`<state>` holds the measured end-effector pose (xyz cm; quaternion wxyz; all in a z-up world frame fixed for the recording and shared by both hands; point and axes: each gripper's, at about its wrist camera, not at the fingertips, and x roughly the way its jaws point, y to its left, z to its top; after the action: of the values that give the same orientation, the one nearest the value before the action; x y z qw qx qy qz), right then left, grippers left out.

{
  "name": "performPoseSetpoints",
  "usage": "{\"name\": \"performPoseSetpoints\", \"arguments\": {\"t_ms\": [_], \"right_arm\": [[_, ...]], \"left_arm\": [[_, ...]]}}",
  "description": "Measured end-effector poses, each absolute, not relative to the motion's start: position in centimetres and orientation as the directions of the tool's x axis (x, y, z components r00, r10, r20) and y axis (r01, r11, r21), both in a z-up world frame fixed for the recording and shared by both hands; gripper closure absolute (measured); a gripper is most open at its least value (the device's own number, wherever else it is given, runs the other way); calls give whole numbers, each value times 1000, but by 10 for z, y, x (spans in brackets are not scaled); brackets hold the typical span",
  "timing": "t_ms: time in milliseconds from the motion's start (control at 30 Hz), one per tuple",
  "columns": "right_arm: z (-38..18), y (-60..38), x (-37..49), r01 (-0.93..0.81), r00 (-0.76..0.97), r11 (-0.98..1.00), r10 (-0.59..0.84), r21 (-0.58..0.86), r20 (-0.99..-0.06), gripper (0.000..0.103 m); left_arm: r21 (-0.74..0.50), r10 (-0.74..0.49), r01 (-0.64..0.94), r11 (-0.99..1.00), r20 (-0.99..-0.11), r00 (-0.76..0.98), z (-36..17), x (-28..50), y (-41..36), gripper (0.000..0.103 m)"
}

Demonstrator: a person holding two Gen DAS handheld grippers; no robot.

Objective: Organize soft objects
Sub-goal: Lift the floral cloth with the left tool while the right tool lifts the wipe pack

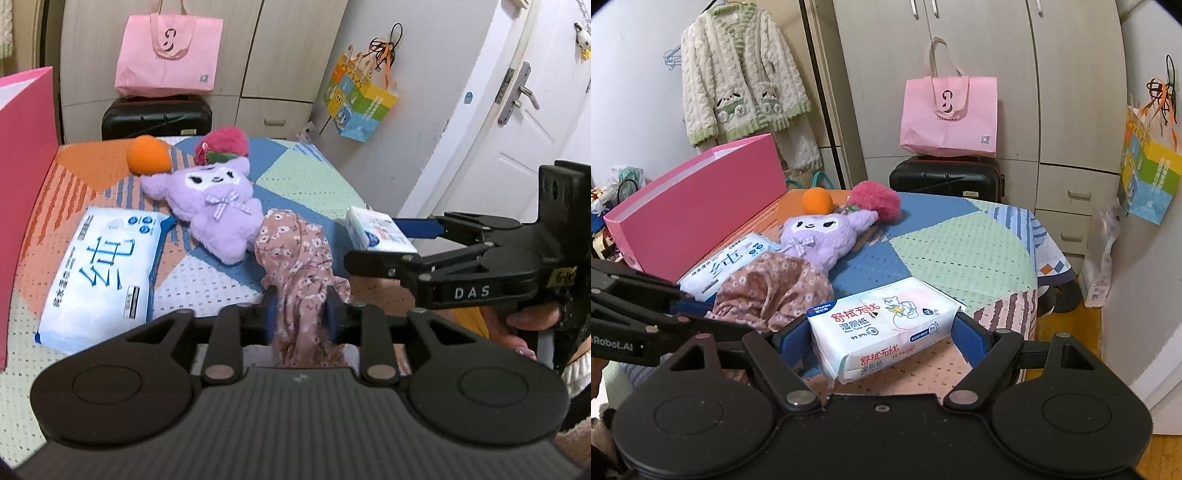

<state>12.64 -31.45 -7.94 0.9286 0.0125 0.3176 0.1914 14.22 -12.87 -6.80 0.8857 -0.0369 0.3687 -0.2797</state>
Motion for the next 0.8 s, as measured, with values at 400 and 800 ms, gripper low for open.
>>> {"name": "performPoseSetpoints", "arguments": {"t_ms": [400,800], "right_arm": [[-83,-311,123,-341,724,936,319,86,-611,18],[-88,-311,108,-349,720,935,311,63,-620,18]], "left_arm": [[-217,-485,463,859,-631,606,-78,156,-147,39],[-171,-449,459,872,-655,608,-87,153,-148,83]]}}
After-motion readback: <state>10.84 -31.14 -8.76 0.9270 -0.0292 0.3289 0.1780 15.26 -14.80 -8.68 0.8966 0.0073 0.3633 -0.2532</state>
